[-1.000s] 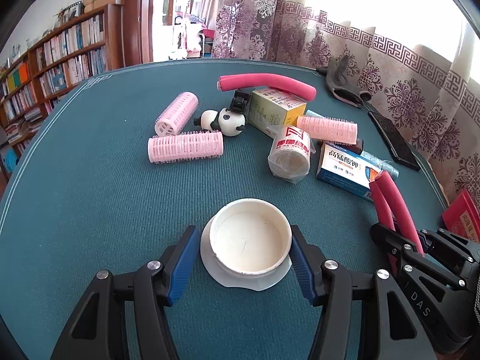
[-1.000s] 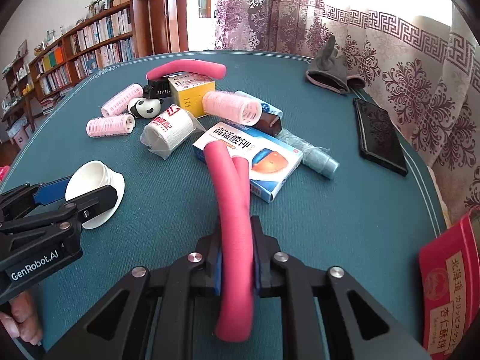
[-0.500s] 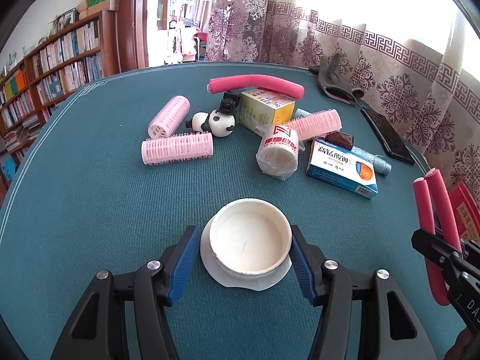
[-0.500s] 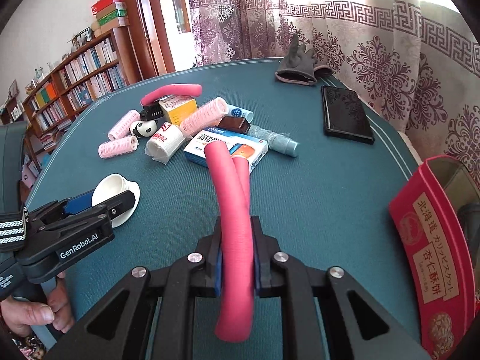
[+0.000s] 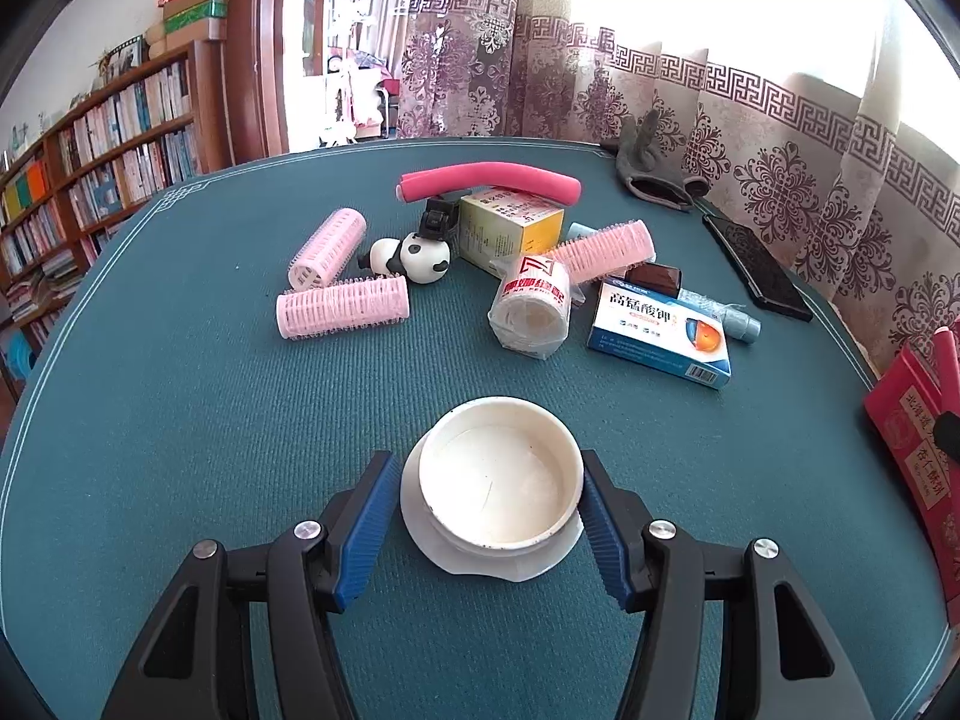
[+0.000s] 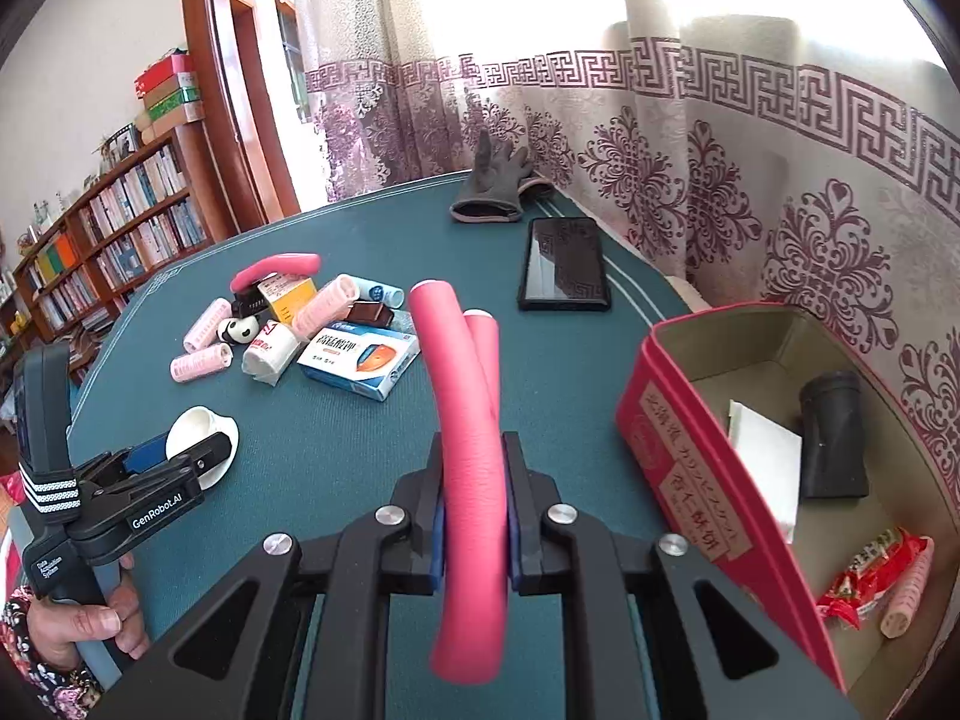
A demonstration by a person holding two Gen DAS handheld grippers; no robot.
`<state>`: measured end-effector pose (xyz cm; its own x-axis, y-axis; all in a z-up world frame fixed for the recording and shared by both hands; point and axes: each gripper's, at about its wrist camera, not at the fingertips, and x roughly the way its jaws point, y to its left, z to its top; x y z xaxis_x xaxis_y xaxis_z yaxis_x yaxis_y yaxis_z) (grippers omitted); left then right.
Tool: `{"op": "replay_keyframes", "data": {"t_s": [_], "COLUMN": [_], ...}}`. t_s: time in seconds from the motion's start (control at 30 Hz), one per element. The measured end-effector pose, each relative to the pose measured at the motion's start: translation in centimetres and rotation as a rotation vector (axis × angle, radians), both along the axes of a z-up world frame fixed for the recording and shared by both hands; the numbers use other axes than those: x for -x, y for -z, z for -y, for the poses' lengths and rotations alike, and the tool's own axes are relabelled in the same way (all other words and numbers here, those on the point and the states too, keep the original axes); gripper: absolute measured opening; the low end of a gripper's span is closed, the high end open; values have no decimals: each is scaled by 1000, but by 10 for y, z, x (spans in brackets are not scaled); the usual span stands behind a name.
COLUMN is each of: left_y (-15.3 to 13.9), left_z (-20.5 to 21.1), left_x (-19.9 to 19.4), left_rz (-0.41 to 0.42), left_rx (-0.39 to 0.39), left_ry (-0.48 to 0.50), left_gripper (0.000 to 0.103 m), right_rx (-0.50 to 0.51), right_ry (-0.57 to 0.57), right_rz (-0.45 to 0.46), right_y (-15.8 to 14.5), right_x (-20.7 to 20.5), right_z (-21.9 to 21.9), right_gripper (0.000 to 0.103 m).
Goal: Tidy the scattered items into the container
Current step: 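Carry the cup and foam tube into the red tin and open both tools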
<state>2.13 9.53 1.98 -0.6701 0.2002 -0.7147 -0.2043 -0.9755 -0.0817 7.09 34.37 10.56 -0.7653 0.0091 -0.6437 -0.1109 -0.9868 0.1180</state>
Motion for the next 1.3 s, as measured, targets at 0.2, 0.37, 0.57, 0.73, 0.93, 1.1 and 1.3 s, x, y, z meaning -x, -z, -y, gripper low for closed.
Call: {"op": "replay_keyframes", "data": {"t_s": [0.2, 0.37, 0.57, 0.73, 0.93, 1.1, 1.3], "left_y": [-9, -17, -30, -43, -59, -69, -88], "left_z": [-14, -29, -52, -83, -121, -155, -200], "left_x": [-13, -24, -35, -44, -56, -62, -73], "left_rz": [-23, -33, -36, -52, -76, -69, -102], "left_rx": [10, 16, 7, 20, 34, 24, 18], "left_ry": [44, 94, 151, 216, 296, 366, 468], "left_gripper": [61, 61, 61, 61, 61, 61, 61], "right_rx": [-20, -31, -1, 25, 95, 41, -34], "right_ry": [89, 169, 242, 279, 321, 353, 398], "right_rz": [-35, -53, -46, -24, -16, -51, -83], "right_y": [-13, -17, -16, -4, 9, 6, 1], "right_x": [-23, -44, -60, -67, -77, -87, -96], "right_z": [-34, -66, -107, -131, -154, -157, -158], "right_gripper": [16, 16, 16, 16, 21, 40, 63]}}
